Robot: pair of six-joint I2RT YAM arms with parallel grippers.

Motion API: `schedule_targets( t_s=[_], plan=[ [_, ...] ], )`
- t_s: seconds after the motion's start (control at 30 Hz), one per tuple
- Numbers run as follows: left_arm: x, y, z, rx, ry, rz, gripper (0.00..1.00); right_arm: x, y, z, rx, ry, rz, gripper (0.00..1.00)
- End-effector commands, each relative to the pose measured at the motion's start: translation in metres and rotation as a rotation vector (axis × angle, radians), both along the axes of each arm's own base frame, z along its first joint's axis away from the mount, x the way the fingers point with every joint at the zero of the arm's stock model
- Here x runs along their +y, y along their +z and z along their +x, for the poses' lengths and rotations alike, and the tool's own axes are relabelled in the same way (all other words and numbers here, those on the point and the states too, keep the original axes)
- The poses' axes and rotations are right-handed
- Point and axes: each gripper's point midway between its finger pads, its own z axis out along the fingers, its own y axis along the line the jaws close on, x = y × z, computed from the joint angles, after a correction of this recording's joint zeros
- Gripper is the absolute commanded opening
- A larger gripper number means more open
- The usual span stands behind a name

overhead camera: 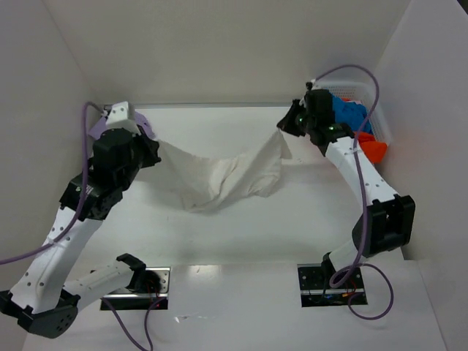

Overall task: Fold and stack the t-shirts
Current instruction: Flatten out the tshirt

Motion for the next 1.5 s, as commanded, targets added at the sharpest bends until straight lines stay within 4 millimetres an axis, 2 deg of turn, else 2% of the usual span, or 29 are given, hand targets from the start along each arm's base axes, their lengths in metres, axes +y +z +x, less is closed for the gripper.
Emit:
schedule_targets(
  t_s=[0.0,0.03,0.07,0.13,0.17,0.23,0.4,0.43,0.53,0.67,0.7,0.73,0.77,0.83,0.87,0.93,0.97,1.0,1.03,1.07,1.13,1.23,1.27,1.33,1.37,1.4,1.43,1.47],
  plan=[
    [0.033,0.061,-0.004,-0.157,0.143,-0.007,0.0,-0.019,0.122,0.0,-0.257,-0.038,0.019,0.01],
    [0.039,0.071,-0.005,-0.18,0.167,-0.003,0.0,-0.023,0.137,0.001,-0.287,-0.041,0.03,0.01],
    [0.048,0.091,-0.012,-0.229,0.195,-0.012,0.0,-0.033,0.168,-0.002,-0.348,-0.057,0.044,0.01],
    [0.069,0.108,-0.019,-0.274,0.294,0.0,0.0,-0.044,0.196,-0.007,-0.4,-0.08,0.049,0.01],
    [0.076,0.113,-0.022,-0.286,0.326,0.011,0.0,-0.047,0.218,-0.01,-0.443,-0.082,0.059,0.01],
    [0.094,0.126,-0.03,-0.322,0.41,0.013,0.0,-0.059,0.242,-0.021,-0.499,-0.097,0.053,0.01],
    [0.113,0.135,-0.042,-0.359,0.5,0.011,0.0,-0.077,0.28,-0.05,-0.592,-0.136,0.045,0.01],
    [0.118,0.135,-0.044,-0.36,0.528,0.016,0.0,-0.087,0.282,-0.054,-0.6,-0.158,0.028,0.01],
    [0.123,0.143,-0.048,-0.39,0.554,-0.006,0.0,-0.1,0.284,-0.066,-0.605,-0.185,0.008,0.01],
    [0.127,0.158,-0.054,-0.428,0.571,-0.037,0.0,-0.103,0.293,-0.079,-0.638,-0.2,-0.005,0.01],
    [0.129,0.16,-0.058,-0.435,0.572,-0.043,0.0,-0.106,0.304,-0.09,-0.672,-0.211,-0.004,0.01],
    [0.131,0.165,-0.063,-0.45,0.574,-0.056,0.0,-0.106,0.304,-0.091,-0.672,-0.211,-0.004,0.01],
    [0.131,0.165,-0.063,-0.45,0.574,-0.056,0.0,-0.105,0.319,-0.101,-0.709,-0.214,0.01,0.01],
    [0.134,0.169,-0.07,-0.468,0.565,-0.073,0.0,-0.107,0.331,-0.106,-0.738,-0.224,0.012,0.01],
    [0.132,0.169,-0.07,-0.468,0.555,-0.075,0.0,-0.107,0.348,-0.115,-0.779,-0.224,0.018,0.01],
    [0.125,0.17,-0.067,-0.471,0.515,-0.089,0.0,-0.103,0.354,-0.114,-0.792,-0.2,0.024,0.01],
    [0.12,0.17,-0.066,-0.473,0.491,-0.101,0.0,-0.103,0.366,-0.118,-0.82,-0.2,0.028,0.01],
    [0.112,0.168,-0.059,-0.46,0.461,-0.094,0.0,-0.101,0.371,-0.119,-0.831,-0.186,0.031,0.01],
    [0.099,0.167,-0.052,-0.453,0.401,-0.116,0.0,-0.099,0.369,-0.111,-0.816,-0.177,0.031,0.01],
    [0.09,0.168,-0.047,-0.449,0.361,-0.132,0.0,-0.099,0.382,-0.115,-0.846,-0.177,0.035,0.01],
    [0.06,0.162,-0.027,-0.408,0.248,-0.145,0.0,-0.099,0.384,-0.111,-0.845,-0.177,0.035,0.01],
    [0.041,0.154,-0.007,-0.365,0.191,-0.141,0.0,-0.093,0.368,-0.102,-0.796,-0.141,0.036,0.01],
    [0.037,0.148,-0.005,-0.35,0.182,-0.144,0.0,-0.088,0.337,-0.086,-0.715,-0.112,0.035,0.01],
    [0.032,0.13,0.003,-0.316,0.169,-0.127,0.0,-0.082,0.314,-0.086,-0.687,-0.079,0.041,0.01],
    [0.032,0.127,0.001,-0.313,0.169,-0.125,0.0,-0.079,0.263,-0.071,-0.572,-0.073,0.06,0.04],
    [0.032,0.122,0.003,-0.302,0.169,-0.119,0.0,-0.073,0.249,-0.077,-0.556,-0.046,0.081,0.07],
    [0.032,0.114,0.003,-0.279,0.166,-0.095,0.0,-0.069,0.228,-0.074,-0.518,-0.034,0.099,0.09],
    [0.031,0.108,0.004,-0.267,0.166,-0.088,0.0,-0.064,0.186,-0.066,-0.436,-0.021,0.131,0.15]
  ],
)
